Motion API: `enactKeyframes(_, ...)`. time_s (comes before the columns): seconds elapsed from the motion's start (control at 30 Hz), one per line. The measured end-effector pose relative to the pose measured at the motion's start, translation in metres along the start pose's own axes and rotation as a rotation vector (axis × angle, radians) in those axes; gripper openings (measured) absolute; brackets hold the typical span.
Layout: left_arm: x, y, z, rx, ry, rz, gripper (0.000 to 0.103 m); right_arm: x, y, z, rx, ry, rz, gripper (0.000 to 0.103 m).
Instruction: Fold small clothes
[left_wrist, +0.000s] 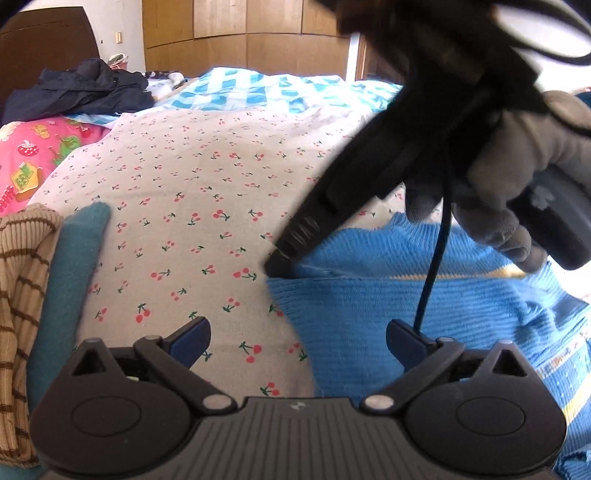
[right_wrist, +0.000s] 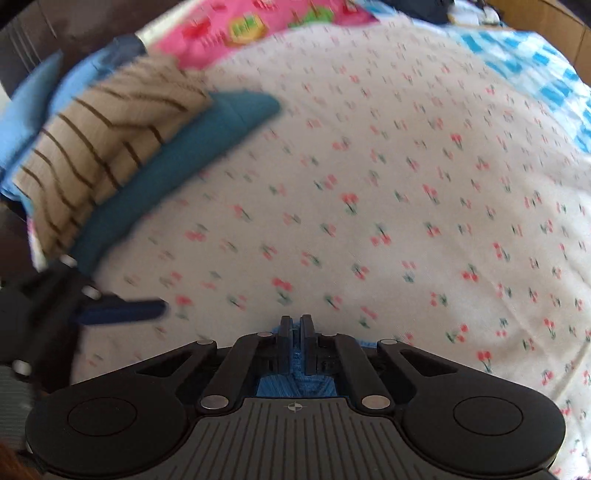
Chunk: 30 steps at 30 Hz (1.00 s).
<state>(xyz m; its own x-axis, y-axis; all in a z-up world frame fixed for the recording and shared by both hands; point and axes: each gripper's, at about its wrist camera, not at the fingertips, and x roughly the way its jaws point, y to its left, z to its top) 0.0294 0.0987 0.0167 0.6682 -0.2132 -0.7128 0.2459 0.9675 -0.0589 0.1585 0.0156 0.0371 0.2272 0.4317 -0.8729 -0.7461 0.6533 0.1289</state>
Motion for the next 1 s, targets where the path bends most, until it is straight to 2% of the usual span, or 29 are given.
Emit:
enactKeyframes(0.1,0.003,-0.003,-0.001,0.011,-0.002,0.013,0.103,-0.003,-0.001,0.012,0.033,-0.063,0.015,0.001)
enactKeyframes(0.17,0.006,-0.005,-0.001,0.022,-0.012,0.030,0.103,0.003,-0.001,0.018,0.048,-0.066,0.063,0.001)
enactKeyframes(0.27,0.017,-0.008,0.000,0.033,-0.011,0.064,0.103,0.010,-0.001,0.024,0.050,-0.083,0.027,0.001)
enactKeyframes(0.33,0.024,-0.008,0.000,0.034,0.006,0.069,0.103,-0.004,-0.008,0.023,0.085,-0.134,0.021,0.001)
enactKeyframes(0.4,0.027,-0.008,0.000,0.026,0.019,0.072,0.103,-0.027,-0.020,0.013,0.136,-0.190,0.006,0.002)
enactKeyframes(0.47,0.027,-0.008,0.001,0.019,0.012,0.071,0.103,-0.044,-0.030,-0.003,0.173,-0.203,-0.028,0.005)
enactKeyframes(0.63,0.030,-0.018,-0.001,0.050,-0.014,0.099,0.103,-0.045,-0.047,-0.057,0.303,-0.153,-0.074,0.006)
enactKeyframes(0.67,0.033,-0.020,-0.002,0.064,-0.005,0.107,0.103,-0.039,-0.051,-0.068,0.340,-0.133,-0.092,0.006)
enactKeyframes(0.73,0.041,-0.024,-0.003,0.096,0.028,0.124,0.103,-0.021,-0.061,-0.084,0.390,-0.071,-0.206,0.006)
enactKeyframes(0.77,0.046,-0.025,-0.005,0.111,0.048,0.133,0.103,-0.017,-0.067,-0.090,0.424,-0.055,-0.245,0.000)
enactKeyframes(0.8,0.049,-0.025,-0.006,0.117,0.067,0.137,0.103,-0.020,-0.071,-0.095,0.469,-0.076,-0.230,0.000)
enactKeyframes(0.83,0.048,-0.023,-0.005,0.108,0.069,0.132,0.103,-0.030,-0.071,-0.098,0.509,-0.099,-0.228,0.000)
enactKeyframes(0.9,0.044,-0.020,-0.004,0.094,0.056,0.119,0.103,-0.057,-0.060,-0.105,0.506,-0.146,-0.266,0.009)
enactKeyframes(1.0,0.035,-0.021,-0.005,0.114,0.034,0.110,0.103,-0.101,-0.034,-0.136,0.502,-0.168,-0.291,0.009)
